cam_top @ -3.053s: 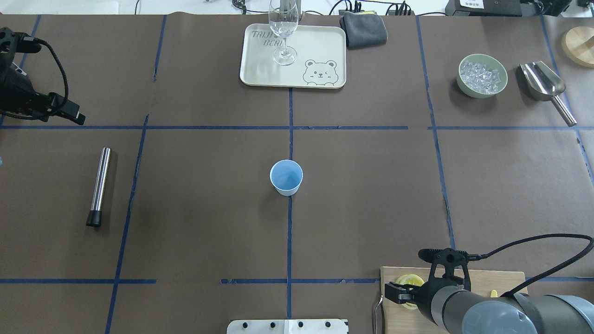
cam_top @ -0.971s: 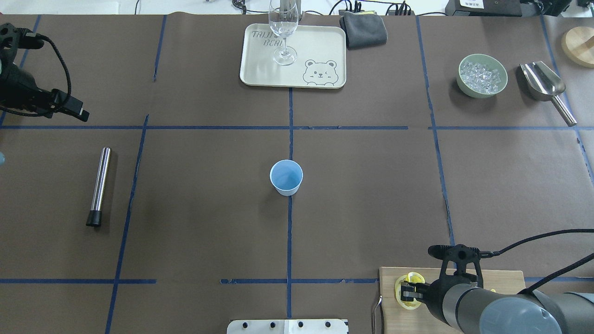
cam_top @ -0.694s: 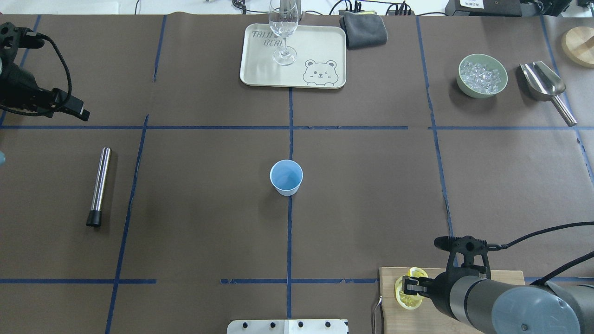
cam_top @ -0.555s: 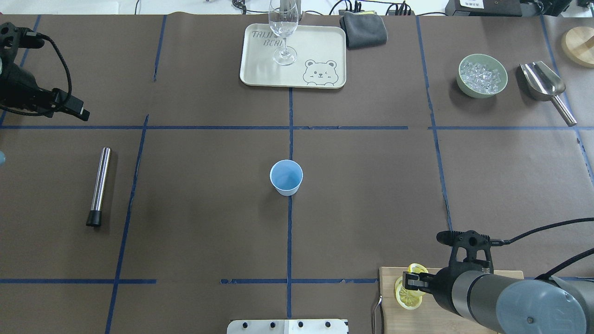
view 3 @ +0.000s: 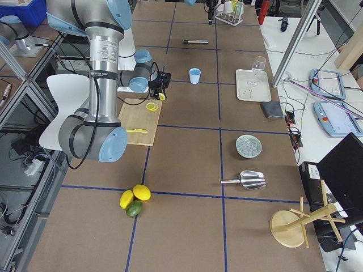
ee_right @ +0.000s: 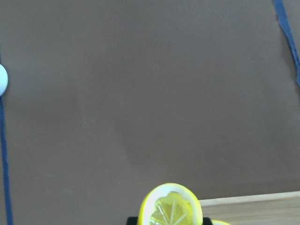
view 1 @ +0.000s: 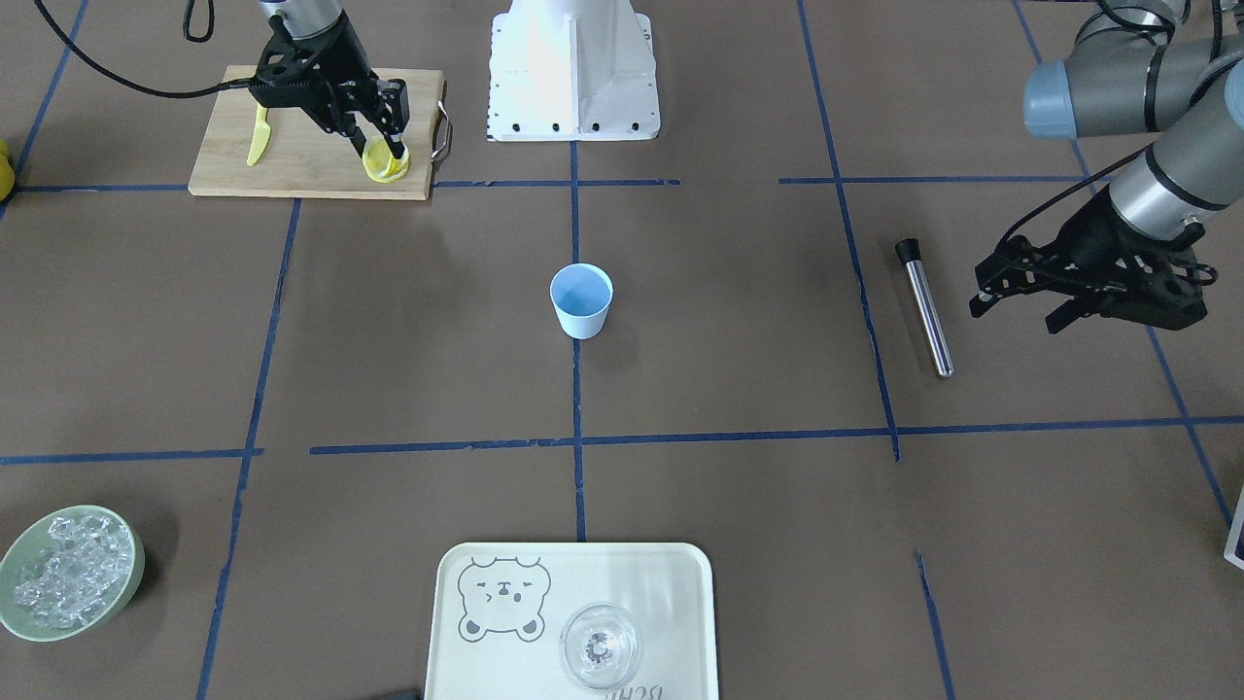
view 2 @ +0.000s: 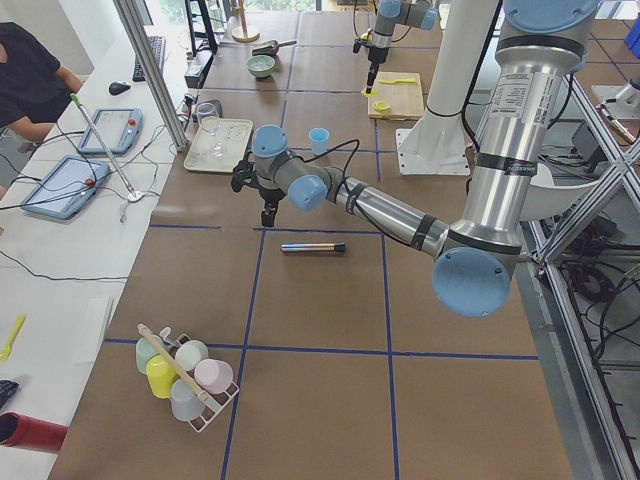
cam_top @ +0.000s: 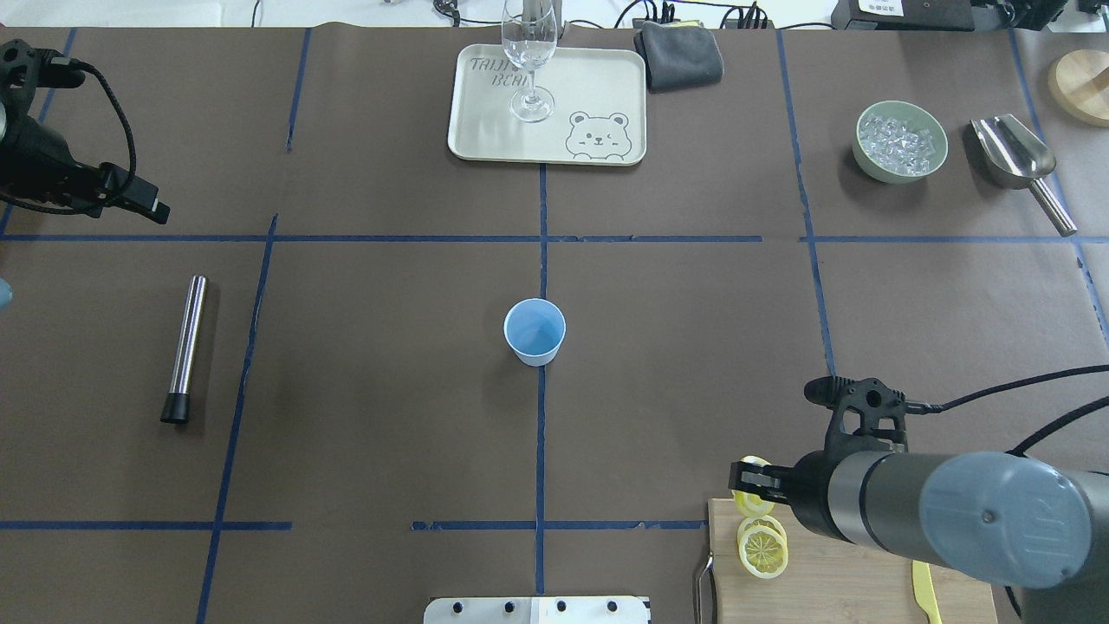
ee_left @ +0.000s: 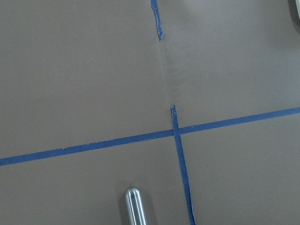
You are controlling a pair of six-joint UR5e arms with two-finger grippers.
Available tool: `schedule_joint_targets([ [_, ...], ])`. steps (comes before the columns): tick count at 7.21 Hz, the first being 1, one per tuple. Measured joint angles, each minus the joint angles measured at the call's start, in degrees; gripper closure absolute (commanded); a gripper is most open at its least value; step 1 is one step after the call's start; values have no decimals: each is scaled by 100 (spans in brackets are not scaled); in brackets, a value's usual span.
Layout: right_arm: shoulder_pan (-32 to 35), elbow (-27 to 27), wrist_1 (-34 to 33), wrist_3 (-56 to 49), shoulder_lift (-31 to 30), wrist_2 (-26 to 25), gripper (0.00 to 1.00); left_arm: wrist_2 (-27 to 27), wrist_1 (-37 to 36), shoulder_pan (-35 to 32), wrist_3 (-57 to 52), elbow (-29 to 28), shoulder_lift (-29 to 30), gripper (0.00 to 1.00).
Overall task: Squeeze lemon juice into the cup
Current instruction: 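Lift the lemon slice with the right gripper and carry it over the blue cup, then lower the lemon slice into the blue cup and open the right gripper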
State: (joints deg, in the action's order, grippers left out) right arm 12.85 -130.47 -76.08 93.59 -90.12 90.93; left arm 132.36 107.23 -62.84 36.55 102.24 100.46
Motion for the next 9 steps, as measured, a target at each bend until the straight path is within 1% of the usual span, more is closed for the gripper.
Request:
schedule_joint_targets([
  [1,154,46,-692,-22,635,91,47,0,0,0,-1,-22,23,0],
  [2,331,228,-1595,-85,1540,162,47,0,0,0,-7,-44,41,0],
  [3,493,540,-2256,-200,2349,189,47,0,0,0,-12,-59,50,0],
  [4,636,898,-2539,-337,2883,195,47,0,0,0,-15,-67,59,0],
  [6,835,1705,-2625,-513,3677,197,47,0,0,0,-19,-83,73,0],
  [7,887,2116,-2511,-529,3987,197,47,0,0,0,-27,-105,87,0],
  [8,910,2465,-2342,-527,4208,197,47,0,0,0,-40,-136,107,0],
  [9,934,2734,-2209,-525,4379,197,43,0,0,0,-52,-162,126,0],
])
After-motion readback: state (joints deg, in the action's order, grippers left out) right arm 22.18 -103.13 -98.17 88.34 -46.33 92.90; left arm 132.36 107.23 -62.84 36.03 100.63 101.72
